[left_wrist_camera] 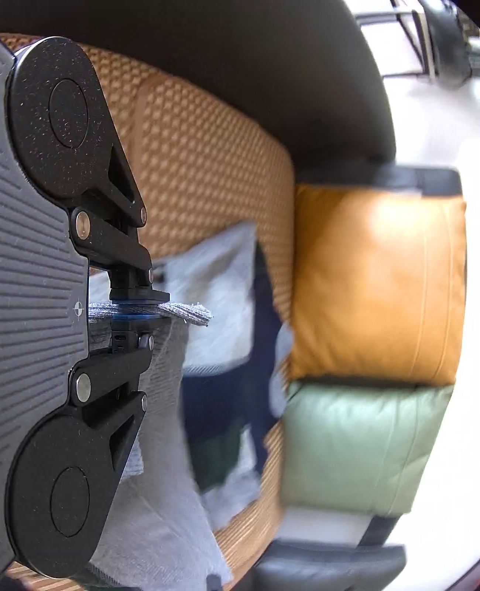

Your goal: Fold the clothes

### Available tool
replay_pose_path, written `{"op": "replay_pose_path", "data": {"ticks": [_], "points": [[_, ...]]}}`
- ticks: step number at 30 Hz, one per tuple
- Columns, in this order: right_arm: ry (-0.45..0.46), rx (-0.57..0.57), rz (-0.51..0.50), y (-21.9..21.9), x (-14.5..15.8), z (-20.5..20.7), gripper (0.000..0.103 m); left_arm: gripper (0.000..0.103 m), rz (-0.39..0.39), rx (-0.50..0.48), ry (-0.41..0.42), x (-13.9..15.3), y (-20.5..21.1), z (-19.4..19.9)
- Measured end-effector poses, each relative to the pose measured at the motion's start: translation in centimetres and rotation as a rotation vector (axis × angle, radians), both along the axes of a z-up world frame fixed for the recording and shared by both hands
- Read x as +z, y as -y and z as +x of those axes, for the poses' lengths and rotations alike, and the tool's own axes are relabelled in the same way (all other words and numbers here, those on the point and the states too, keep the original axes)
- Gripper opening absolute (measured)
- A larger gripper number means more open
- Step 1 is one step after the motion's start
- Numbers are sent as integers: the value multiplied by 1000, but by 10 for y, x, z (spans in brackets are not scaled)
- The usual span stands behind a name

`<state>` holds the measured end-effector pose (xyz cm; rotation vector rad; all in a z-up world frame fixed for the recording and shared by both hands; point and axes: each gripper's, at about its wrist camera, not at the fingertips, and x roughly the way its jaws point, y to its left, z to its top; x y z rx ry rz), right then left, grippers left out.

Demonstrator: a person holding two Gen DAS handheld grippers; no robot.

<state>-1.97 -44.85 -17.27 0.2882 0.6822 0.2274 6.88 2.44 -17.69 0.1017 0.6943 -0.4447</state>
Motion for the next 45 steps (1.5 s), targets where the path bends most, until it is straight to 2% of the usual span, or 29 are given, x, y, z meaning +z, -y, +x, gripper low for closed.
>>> {"op": "replay_pose_path", "data": {"ticks": [2, 4, 6, 7, 8, 9, 10, 11, 14, 17, 21, 23, 27, 29, 31, 35, 36, 37, 38, 39, 40, 41, 43, 45], "points": [[-10, -45, 14, 8, -9, 14, 4, 0, 8, 38, -4, -10, 8, 13], [-54, -86, 28, 15, -26, 29, 4, 3, 35, 45, -72, -31, 20, 29], [-138, -112, 6, 16, -55, 43, 5, 29, 104, 38, -121, -52, 35, 38], [-167, -120, -13, 14, -65, 45, 9, 31, 135, 29, -113, -56, 40, 38], [-174, -126, -27, 12, -72, 45, 9, 34, 156, 21, -104, -58, 42, 37], [-141, -132, -23, 11, -72, 41, 12, 42, 151, 14, -94, -53, 40, 36], [-133, -136, -18, 12, -69, 39, 27, 50, 145, 7, -84, -49, 37, 35], [-124, -140, -22, 12, -64, 36, 40, 51, 138, -1, -72, -43, 35, 33], [-46, -74, -77, 2, -37, 28, 41, 51, 114, -59, -21, -17, 29, 24], [-4, 41, -97, -18, -17, 31, 41, 54, 97, -223, -9, 3, 49, 14], [-41, 231, -142, -64, -20, 60, 42, 55, 156, -465, -26, 1, 101, -3], [-64, 281, -163, -80, -28, 71, 46, 55, 179, -528, -36, -7, 121, -9], [-93, 352, -174, -96, -39, 85, 51, 56, 193, -578, -86, -22, 144, -4], [-91, 371, -185, -98, -42, 90, 56, 62, 201, -584, -90, -26, 149, -1], [-98, 385, -182, -98, -47, 93, 56, 67, 194, -595, -106, -30, 150, 3], [-119, 401, -184, -97, -54, 95, 56, 65, 213, -630, -139, -37, 150, 6], [-124, 402, -184, -97, -56, 95, 55, 49, 226, -625, -144, -41, 152, 7], [-129, 403, -182, -98, -58, 96, 53, 16, 230, -610, -151, -44, 152, 9], [-137, 405, -175, -98, -59, 96, 45, 5, 234, -596, -159, -47, 153, 10], [-149, 407, -173, -99, -59, 96, 37, 3, 234, -581, -155, -49, 152, 10], [-161, 408, -171, -100, -60, 96, 10, 2, 220, -564, -117, -46, 149, 7], [-172, 416, -169, -101, -59, 96, 3, 2, 207, -548, -79, -42, 146, 3], [-159, 416, -162, -99, -53, 92, 3, 0, 168, -506, -31, -35, 140, 1], [-127, 392, -151, -93, -45, 88, 3, 0, 139, -464, -16, -29, 135, 4]]}}
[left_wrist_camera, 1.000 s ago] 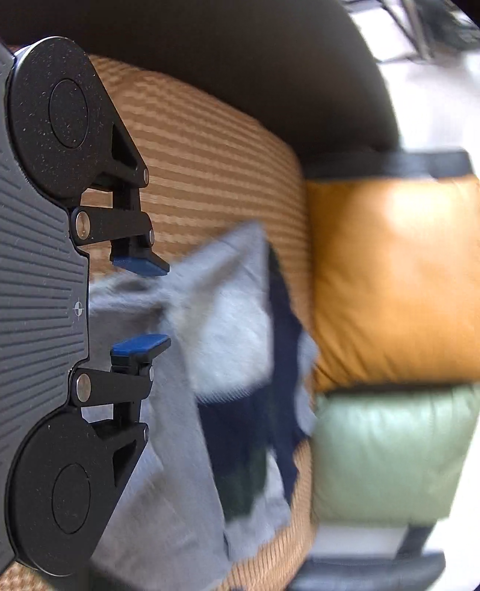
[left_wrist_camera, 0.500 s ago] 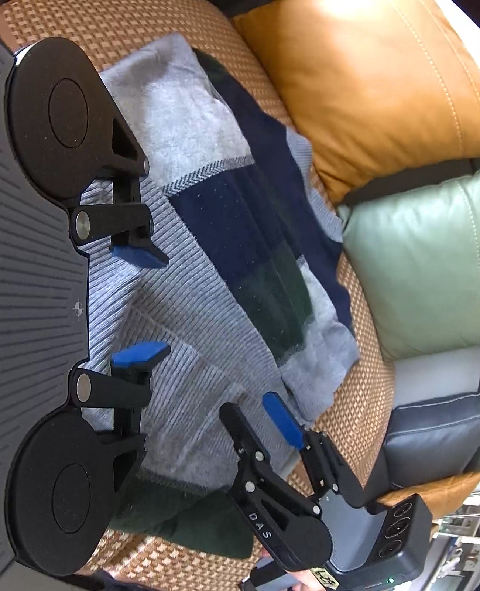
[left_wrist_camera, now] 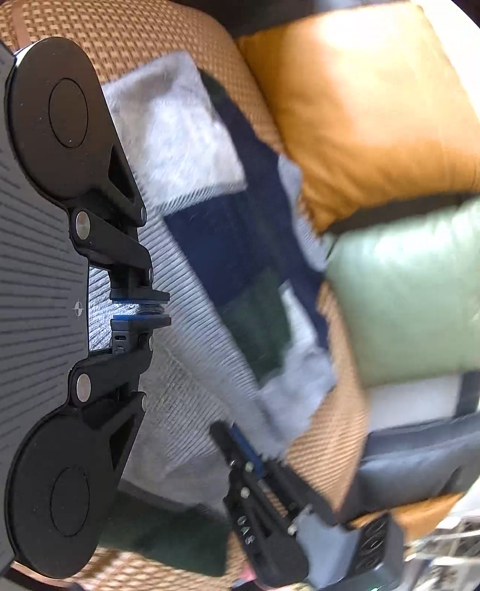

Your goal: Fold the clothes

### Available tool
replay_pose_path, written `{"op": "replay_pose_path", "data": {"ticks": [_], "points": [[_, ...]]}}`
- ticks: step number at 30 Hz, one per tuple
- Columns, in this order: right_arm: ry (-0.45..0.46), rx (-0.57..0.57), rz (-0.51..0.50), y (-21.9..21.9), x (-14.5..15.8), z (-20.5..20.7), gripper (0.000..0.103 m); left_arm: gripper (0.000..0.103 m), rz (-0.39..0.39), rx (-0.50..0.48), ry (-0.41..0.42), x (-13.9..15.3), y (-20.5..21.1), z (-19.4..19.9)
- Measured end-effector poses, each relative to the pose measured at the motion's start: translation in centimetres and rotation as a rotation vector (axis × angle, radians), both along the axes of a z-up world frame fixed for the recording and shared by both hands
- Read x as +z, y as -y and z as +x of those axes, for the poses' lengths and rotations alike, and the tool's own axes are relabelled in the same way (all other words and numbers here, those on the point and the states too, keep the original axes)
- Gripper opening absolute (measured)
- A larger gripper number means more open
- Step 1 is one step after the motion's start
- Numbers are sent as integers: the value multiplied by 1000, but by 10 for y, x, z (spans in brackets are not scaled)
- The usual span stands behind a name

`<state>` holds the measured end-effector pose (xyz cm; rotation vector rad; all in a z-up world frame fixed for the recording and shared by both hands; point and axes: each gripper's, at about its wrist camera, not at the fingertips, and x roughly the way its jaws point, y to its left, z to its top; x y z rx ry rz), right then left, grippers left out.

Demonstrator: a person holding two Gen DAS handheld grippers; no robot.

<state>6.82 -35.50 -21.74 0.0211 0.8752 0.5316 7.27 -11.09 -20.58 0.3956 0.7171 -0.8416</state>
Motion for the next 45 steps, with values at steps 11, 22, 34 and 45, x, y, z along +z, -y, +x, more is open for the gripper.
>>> {"op": "replay_pose_path", "data": {"ticks": [11, 22, 34, 45], "points": [[-6, -152, -81, 10, -13, 26, 3, 0, 55, 115, 17, -19, 16, 25], [87, -297, 5, 51, 19, -29, 40, 53, -39, 275, 72, 22, -44, 12], [23, -412, 18, 60, -15, -140, 35, 64, -23, 429, 28, 0, -136, -82], [83, -621, 235, 80, -6, -199, 45, 74, -228, 436, -103, -8, -168, -108]]}}
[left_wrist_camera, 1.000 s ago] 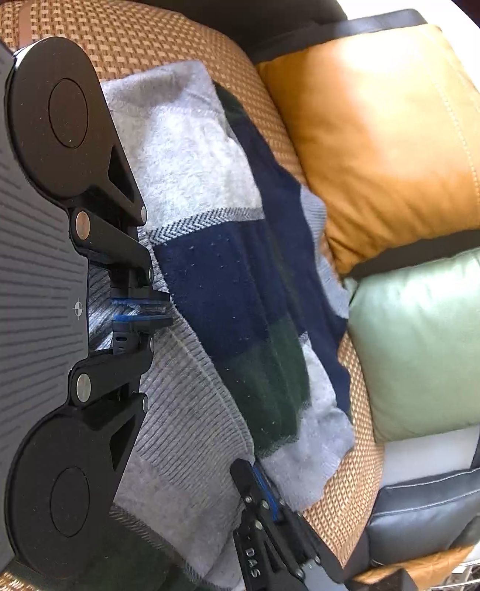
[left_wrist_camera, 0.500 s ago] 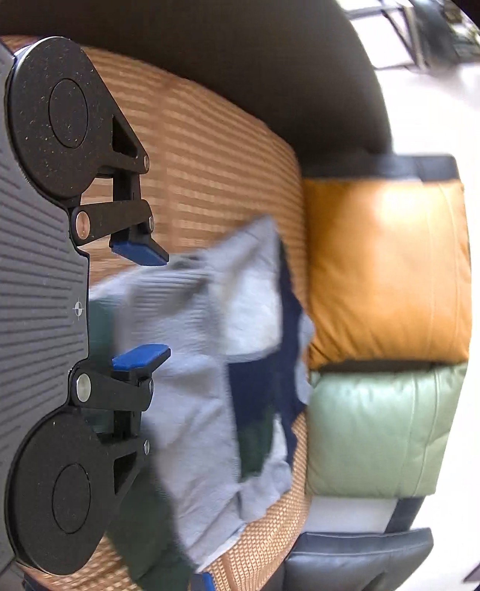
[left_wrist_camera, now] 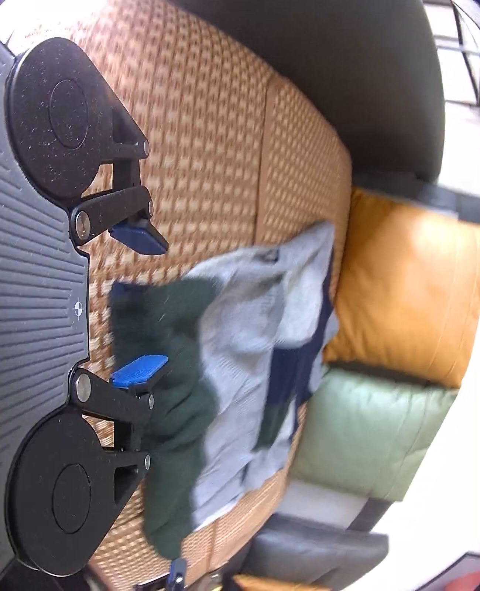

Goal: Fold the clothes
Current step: 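Grasp the green striped hem with both grippers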

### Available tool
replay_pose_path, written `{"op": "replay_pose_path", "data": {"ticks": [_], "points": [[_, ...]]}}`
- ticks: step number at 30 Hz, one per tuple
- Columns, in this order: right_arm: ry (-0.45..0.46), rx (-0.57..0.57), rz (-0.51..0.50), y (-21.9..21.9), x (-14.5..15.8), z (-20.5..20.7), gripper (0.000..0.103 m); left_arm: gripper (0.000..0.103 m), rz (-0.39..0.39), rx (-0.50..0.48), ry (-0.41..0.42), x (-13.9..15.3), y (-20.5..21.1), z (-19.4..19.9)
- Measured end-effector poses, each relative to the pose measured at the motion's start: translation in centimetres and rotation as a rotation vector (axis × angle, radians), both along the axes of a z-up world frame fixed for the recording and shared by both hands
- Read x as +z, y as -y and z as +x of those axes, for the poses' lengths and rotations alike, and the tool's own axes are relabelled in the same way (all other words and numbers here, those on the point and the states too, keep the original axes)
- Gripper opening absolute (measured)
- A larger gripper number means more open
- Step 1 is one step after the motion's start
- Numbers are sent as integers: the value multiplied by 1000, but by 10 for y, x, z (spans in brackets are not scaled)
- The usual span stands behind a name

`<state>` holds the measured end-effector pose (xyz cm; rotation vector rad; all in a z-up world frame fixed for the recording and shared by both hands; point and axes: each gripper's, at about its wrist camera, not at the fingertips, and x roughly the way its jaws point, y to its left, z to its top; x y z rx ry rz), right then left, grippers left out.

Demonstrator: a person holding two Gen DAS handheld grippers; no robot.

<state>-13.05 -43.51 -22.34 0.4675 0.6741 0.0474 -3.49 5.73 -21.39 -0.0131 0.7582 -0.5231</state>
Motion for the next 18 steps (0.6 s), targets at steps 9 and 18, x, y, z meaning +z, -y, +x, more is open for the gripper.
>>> {"op": "replay_pose_path", "data": {"ticks": [9, 18], "points": [[-34, -40, 22, -2, -21, 6, 48, 71, -1, -38, -41, -17, 28, 8], [-118, -28, 38, 23, -19, 8, 9, 12, 87, 3, -54, -20, 7, 21]]}}
